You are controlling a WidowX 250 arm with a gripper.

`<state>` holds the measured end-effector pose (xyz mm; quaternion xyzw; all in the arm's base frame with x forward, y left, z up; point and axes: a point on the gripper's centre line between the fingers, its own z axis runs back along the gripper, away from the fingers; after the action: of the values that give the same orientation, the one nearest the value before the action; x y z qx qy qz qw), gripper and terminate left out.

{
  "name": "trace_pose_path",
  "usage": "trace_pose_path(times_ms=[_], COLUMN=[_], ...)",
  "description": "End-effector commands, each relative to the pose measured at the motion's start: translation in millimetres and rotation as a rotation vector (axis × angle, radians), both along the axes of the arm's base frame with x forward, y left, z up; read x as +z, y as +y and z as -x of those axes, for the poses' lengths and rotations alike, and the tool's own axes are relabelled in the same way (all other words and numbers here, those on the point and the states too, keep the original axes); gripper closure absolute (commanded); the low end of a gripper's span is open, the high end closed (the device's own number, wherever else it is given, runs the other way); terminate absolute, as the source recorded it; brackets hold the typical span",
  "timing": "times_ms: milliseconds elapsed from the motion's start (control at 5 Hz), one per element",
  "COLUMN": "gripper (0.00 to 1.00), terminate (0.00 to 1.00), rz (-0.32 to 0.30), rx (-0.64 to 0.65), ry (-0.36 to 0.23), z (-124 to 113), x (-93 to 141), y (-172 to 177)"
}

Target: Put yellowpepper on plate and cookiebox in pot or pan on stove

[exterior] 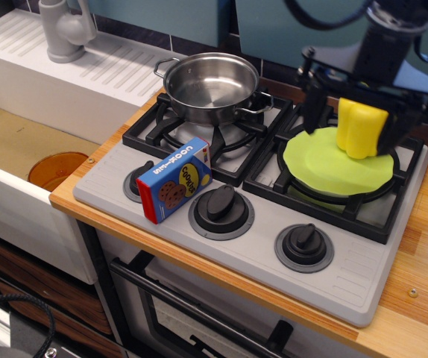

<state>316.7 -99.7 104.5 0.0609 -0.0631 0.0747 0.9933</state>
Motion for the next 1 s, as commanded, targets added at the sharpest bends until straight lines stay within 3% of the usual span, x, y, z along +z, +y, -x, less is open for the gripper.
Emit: trace_pose_path(times_ms=[0, 400, 800], gripper=[0.0, 0.0, 0.0], terminate=[0.0, 0.0, 0.0], rz=[-0.05, -0.077, -0.08], rx=[-0.031, -0.028, 0.003], ry=[-0.07, -0.062, -0.076], z=[-11.3, -7.4, 15.1], x=[38.0, 35.4, 23.1], y=[68.3, 127.2, 144.2])
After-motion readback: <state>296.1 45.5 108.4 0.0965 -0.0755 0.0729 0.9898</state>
